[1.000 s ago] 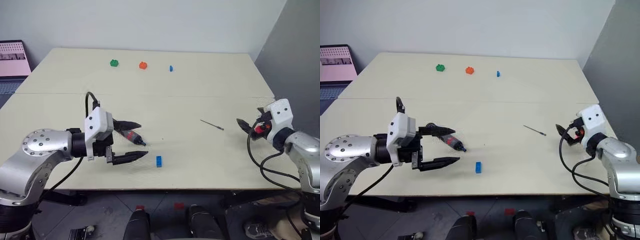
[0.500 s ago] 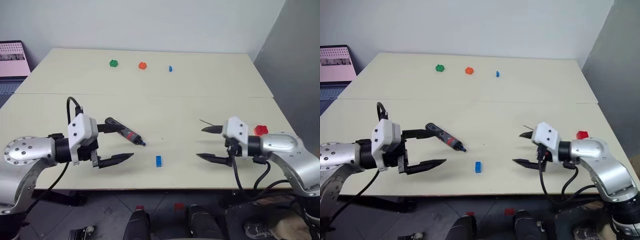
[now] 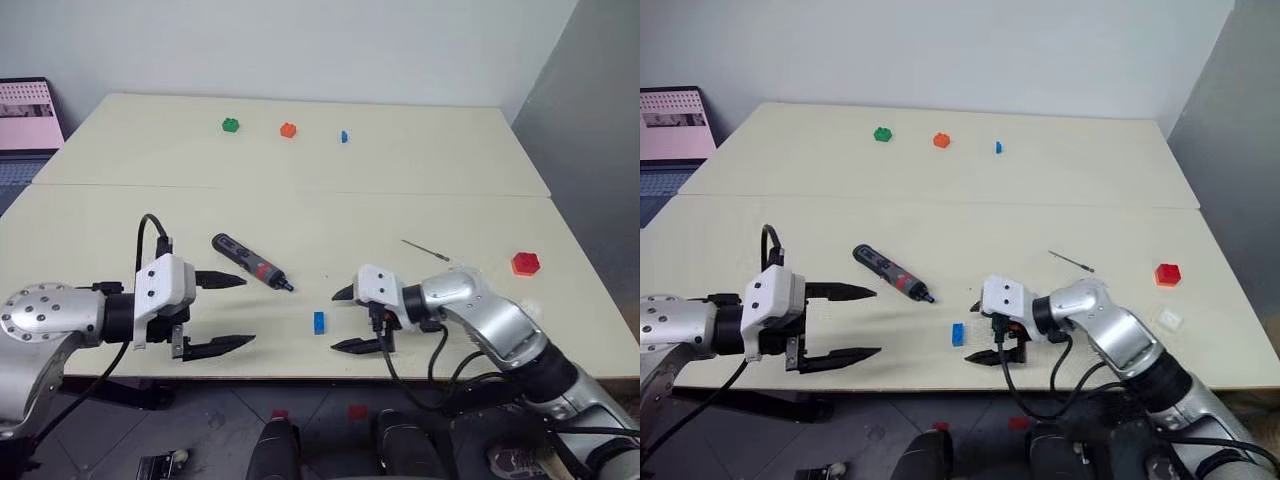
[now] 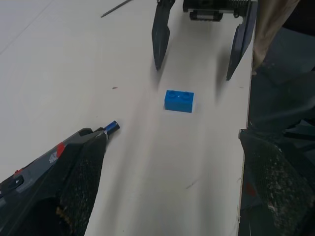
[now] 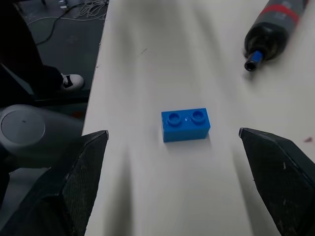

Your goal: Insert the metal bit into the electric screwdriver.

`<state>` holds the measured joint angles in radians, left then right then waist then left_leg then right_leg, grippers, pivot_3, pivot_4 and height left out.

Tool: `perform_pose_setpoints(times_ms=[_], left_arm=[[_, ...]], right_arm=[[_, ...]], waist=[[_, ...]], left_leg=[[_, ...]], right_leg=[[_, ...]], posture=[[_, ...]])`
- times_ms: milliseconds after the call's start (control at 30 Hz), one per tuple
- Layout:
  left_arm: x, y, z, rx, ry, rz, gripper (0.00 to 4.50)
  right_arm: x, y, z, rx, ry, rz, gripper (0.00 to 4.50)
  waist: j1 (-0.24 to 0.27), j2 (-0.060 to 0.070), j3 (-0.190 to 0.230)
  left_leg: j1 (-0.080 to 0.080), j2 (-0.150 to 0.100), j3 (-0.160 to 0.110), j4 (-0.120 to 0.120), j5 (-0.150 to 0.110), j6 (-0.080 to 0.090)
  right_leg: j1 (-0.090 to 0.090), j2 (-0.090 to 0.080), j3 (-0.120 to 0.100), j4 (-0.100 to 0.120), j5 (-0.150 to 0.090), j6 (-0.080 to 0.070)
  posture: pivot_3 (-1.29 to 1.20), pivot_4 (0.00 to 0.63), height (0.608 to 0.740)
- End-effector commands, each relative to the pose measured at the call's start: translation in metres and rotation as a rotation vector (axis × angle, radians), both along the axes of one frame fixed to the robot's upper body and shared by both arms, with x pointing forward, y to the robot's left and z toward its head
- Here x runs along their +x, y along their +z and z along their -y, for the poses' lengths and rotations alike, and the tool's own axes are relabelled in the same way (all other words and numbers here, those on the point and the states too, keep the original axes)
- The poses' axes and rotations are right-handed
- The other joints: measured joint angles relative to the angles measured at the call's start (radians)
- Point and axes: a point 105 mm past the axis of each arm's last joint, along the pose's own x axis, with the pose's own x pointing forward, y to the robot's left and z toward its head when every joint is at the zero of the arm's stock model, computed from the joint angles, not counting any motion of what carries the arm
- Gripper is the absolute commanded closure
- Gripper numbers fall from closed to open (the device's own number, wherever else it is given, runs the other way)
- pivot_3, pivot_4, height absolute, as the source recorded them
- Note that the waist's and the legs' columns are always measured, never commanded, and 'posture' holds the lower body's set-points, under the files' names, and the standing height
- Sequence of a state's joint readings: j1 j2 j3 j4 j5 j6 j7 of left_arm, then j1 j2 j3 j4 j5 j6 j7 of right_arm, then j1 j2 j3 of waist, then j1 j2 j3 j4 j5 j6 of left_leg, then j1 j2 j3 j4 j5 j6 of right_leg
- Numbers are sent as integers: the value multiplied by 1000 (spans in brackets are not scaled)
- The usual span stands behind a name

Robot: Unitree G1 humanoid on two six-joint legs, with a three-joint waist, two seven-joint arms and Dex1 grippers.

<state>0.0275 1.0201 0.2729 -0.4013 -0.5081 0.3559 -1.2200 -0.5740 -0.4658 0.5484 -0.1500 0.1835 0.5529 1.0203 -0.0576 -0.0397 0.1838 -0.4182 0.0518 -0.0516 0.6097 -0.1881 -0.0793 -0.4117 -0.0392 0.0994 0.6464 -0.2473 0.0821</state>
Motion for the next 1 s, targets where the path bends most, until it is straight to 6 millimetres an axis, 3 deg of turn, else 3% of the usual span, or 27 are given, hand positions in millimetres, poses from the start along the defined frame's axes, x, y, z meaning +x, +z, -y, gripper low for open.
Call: perform_pose_setpoints(times_ms=[33, 100, 233, 500, 567, 800, 1000], left_arm=[[-4, 5, 4, 28, -38, 32, 0], [-5, 4, 4, 30, -41, 29, 0], [-5, 3, 4, 32, -40, 28, 0], [-5, 2, 4, 31, -39, 28, 0], [-4, 2, 5, 28, -41, 28, 0], [-6, 10, 17, -38, -62, 33, 0], [-8, 21, 39, -138, -105, 51, 0]], right_arm=[[7, 0, -11, 4, 20, 38, 20], [9, -2, -15, 12, 17, 34, 20], [13, -7, -17, 16, 0, 38, 619], [14, -11, -16, 24, -8, 58, 2738], [14, -10, -17, 35, -13, 65, 3064], [20, 11, -4, 91, -80, 121, 3060], [42, 42, 67, 125, -391, 192, 3060]], waist=[[0, 0, 0], [0, 0, 0], [0, 0, 0], [0, 0, 0], [0, 0, 0], [1, 0, 0], [10, 0, 0]], left_leg=[[0, 0, 0, 0, 0, 0], [0, 0, 0, 0, 0, 0], [0, 0, 0, 0, 0, 0], [0, 0, 0, 0, 0, 0], [0, 0, 0, 0, 0, 0], [0, 0, 0, 0, 0, 0], [0, 0, 0, 0, 0, 0]], right_leg=[[0, 0, 0, 0, 0, 0], [0, 0, 0, 0, 0, 0], [0, 0, 0, 0, 0, 0], [0, 0, 0, 0, 0, 0], [0, 0, 0, 0, 0, 0], [0, 0, 0, 0, 0, 0], [1, 0, 0, 0, 0, 0]], posture=[[0, 150, 740], [0, 150, 740], [0, 150, 740], [0, 150, 740], [0, 150, 740], [0, 150, 740], [0, 150, 740]])
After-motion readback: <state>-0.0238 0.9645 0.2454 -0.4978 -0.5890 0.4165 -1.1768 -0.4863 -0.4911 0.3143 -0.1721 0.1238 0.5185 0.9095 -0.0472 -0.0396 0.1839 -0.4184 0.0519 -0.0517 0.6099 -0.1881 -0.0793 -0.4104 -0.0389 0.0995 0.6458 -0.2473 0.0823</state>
